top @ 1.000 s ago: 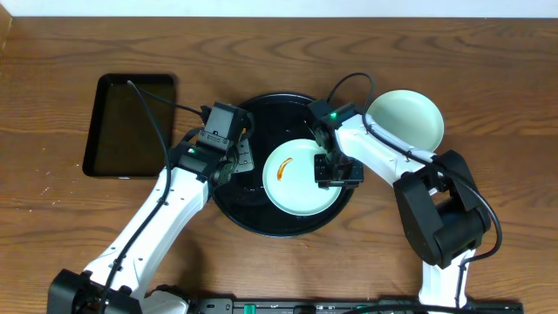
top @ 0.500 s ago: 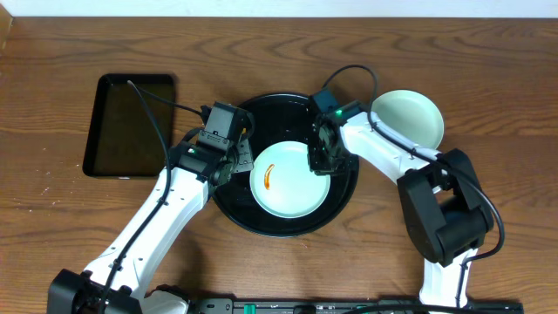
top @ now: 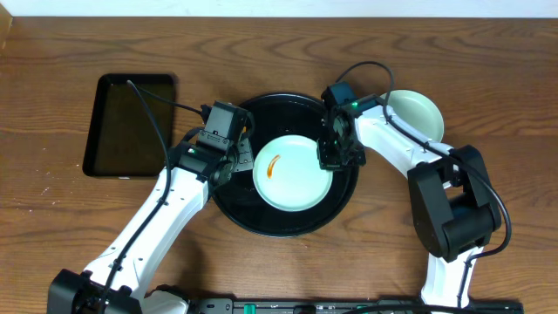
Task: Clean dirty plates on tray and stack at the side
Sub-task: 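Drag the second green plate toward the tray center with the right gripper, then lower the sponge onto the second green plate and scrub it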
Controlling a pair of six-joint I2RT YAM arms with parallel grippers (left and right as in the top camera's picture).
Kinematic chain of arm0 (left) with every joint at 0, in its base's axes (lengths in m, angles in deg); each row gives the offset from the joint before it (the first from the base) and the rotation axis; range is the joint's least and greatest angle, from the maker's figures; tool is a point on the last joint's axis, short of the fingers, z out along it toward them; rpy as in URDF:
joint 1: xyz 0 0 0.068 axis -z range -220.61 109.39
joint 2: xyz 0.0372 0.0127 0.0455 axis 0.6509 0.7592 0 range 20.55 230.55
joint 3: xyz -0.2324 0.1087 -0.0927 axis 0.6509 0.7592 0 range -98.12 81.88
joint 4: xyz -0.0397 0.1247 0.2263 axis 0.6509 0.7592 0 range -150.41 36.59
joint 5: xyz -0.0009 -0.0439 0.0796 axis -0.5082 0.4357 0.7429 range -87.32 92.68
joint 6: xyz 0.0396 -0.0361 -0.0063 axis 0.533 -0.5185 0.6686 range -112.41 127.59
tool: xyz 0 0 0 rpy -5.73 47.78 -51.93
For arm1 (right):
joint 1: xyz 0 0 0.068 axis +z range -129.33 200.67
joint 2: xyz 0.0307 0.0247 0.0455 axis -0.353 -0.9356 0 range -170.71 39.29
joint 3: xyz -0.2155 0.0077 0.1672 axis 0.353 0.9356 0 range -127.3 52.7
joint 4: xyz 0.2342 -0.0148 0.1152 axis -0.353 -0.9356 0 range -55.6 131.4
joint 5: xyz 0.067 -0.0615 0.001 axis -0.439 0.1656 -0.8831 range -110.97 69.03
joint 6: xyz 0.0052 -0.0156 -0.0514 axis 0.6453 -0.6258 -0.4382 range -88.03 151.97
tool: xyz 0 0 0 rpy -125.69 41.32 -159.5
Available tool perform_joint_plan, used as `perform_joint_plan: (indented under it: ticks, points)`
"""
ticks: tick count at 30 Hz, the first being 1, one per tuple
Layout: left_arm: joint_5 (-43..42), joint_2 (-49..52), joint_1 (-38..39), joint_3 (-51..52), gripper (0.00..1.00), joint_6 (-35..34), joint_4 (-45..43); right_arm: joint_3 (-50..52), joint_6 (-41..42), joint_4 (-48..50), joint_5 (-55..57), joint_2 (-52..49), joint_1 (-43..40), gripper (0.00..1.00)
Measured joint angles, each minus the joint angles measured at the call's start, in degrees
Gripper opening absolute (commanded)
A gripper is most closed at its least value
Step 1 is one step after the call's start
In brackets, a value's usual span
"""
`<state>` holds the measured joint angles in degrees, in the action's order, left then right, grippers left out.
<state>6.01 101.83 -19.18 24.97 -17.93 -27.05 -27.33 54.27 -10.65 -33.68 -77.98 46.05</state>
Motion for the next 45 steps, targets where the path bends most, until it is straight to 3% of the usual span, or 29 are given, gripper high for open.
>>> perform_joint_plan:
  ticks: [13, 19, 20, 23, 24, 27, 35, 38, 41, 45]
  points:
    - [0.00, 0.00, 0.00, 0.00, 0.09, 0.00, -0.20, -0.09, -0.04, 10.62, -0.81, 0.00, 2.69, 0.01]
    - [0.00, 0.00, 0.00, 0.00, 0.09, 0.00, -0.20, -0.39, -6.03, 17.25, 1.16, 0.00, 2.03, 0.03]
    - [0.00, 0.00, 0.00, 0.00, 0.09, 0.02, -0.20, -0.39, -6.80, 17.42, 1.42, 0.00, 2.03, 0.07]
    - [0.00, 0.00, 0.00, 0.00, 0.09, 0.00, -0.20, -0.42, -9.01, 17.18, 2.36, 0.00, 1.99, 0.44]
    - [0.00, 0.00, 0.00, 0.00, 0.09, 0.00, -0.20, -0.42, -9.09, 16.96, 2.58, 0.00, 1.97, 0.49]
    - [0.00, 0.00, 0.00, 0.00, 0.09, 0.00, -0.20, -0.90, -9.90, 14.43, 2.84, 0.00, 1.84, 0.57]
    - [-0.02, 0.00, 0.00, 0.00, 0.09, 0.00, -0.20, -10.12, -6.51, 1.44, 2.93, -0.11, 1.64, 0.58]
    - [0.00, 0.00, 0.00, 0.00, 0.09, 0.00, -0.17, -11.30, -1.70, 0.15, 2.93, -0.11, 1.66, 0.73]
    - [0.00, 0.00, 0.00, 0.00, 0.09, 0.00, -0.17, -10.14, 3.48, 0.46, 3.41, -0.11, 1.84, 0.69]
    - [0.00, 0.00, 0.00, 0.00, 0.09, 0.00, -0.17, -6.71, 8.39, 4.70, 5.18, -0.11, 2.23, 0.51]
